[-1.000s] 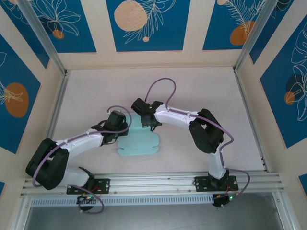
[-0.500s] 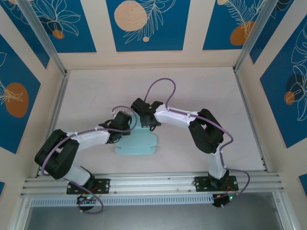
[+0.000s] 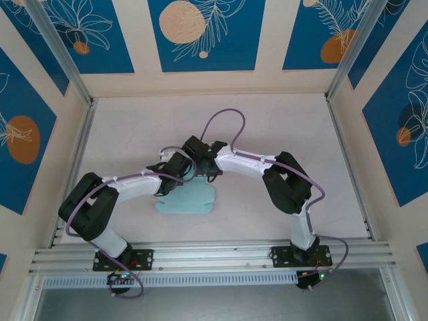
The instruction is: Fold the paper box
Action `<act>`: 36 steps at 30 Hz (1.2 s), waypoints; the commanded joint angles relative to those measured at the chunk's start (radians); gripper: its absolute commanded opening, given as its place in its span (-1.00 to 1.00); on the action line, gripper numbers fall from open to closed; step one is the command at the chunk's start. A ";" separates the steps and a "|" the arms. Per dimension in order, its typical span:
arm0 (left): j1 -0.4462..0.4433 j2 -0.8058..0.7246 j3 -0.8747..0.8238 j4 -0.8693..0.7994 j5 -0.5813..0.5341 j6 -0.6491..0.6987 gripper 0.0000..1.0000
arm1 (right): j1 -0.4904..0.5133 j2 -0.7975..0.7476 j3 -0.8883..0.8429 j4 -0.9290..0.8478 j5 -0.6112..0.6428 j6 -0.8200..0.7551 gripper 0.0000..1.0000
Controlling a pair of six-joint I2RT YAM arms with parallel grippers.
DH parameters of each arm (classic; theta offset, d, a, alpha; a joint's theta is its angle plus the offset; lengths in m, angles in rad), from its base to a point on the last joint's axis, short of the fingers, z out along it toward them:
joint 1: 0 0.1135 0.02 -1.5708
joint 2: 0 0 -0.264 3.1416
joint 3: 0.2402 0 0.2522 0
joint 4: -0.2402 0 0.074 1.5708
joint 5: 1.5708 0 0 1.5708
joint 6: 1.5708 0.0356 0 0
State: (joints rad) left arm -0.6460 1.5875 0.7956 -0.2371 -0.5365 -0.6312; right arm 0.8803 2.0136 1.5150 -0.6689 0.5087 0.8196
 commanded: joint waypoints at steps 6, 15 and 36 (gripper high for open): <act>0.018 -0.126 -0.035 0.043 0.207 -0.006 -0.04 | -0.002 0.022 0.028 -0.159 0.009 -0.013 -0.85; 0.042 -0.456 -0.031 -0.078 0.392 0.038 0.52 | -0.035 0.011 0.051 -0.221 -0.135 -0.156 -0.85; 0.136 -0.348 -0.183 0.053 0.646 0.087 0.31 | -0.074 0.149 0.240 -0.523 -0.249 -0.361 -0.66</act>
State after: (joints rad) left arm -0.5144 1.2201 0.6262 -0.2405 0.0864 -0.5682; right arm 0.8188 2.1227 1.7100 -1.1145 0.2733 0.5018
